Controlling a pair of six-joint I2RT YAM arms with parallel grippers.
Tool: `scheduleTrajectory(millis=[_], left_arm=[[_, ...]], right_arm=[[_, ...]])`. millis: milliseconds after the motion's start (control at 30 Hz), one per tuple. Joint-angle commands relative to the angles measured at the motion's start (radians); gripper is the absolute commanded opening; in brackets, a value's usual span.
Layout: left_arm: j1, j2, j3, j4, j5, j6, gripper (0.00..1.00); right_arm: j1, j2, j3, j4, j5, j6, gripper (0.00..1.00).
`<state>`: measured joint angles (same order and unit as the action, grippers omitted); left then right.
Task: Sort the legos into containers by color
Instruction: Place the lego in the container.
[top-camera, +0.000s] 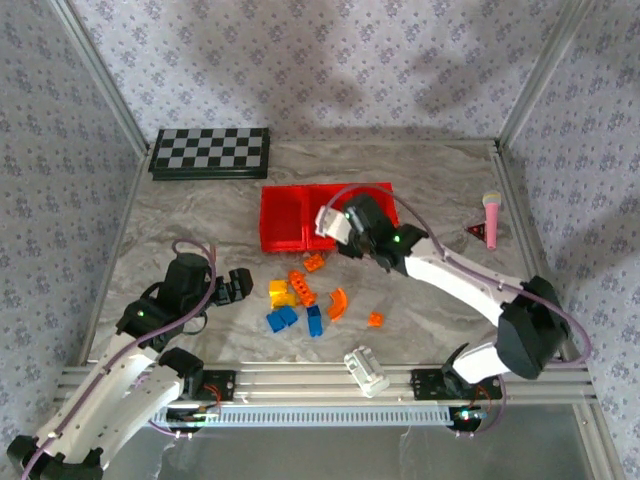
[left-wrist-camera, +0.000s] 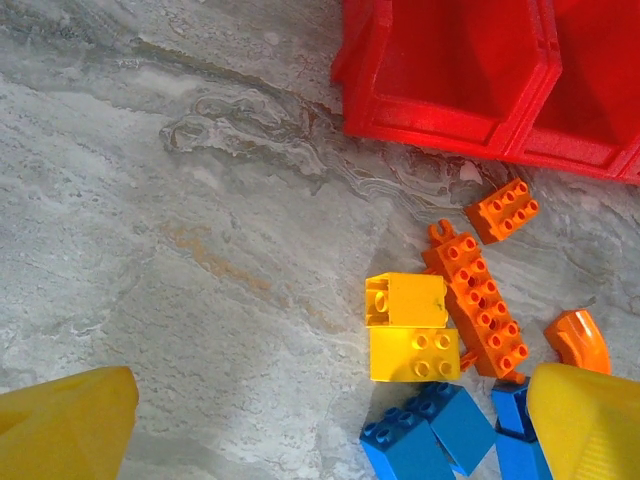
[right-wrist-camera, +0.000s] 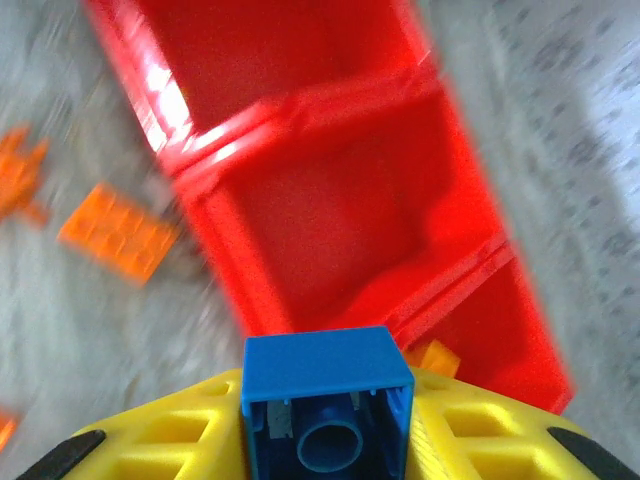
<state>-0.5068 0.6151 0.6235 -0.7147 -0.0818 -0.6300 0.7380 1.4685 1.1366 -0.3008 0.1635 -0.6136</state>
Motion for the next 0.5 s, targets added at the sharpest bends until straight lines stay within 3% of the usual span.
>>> scheduleTrajectory(millis=[0,167,467], left_arm=[[-0.005,-0.016,0.021,-0.023,-0.024,-0.003,1.0],[-0.005,-0.033,0.022,-0.03,-0.024,-0.005,1.0],[-0.006,-0.044,0.012,-0.019,-0.021,-0.006,1.0]], right_arm=[[-0.014,0.124,0.156,0.025,-0.056,0.031,0.37],[-0.013,0.315,0.336,0.021,-0.015,0.065,0.38],[-0.058,0.444,0.361,0.073,-0.013,0.273,0.39]])
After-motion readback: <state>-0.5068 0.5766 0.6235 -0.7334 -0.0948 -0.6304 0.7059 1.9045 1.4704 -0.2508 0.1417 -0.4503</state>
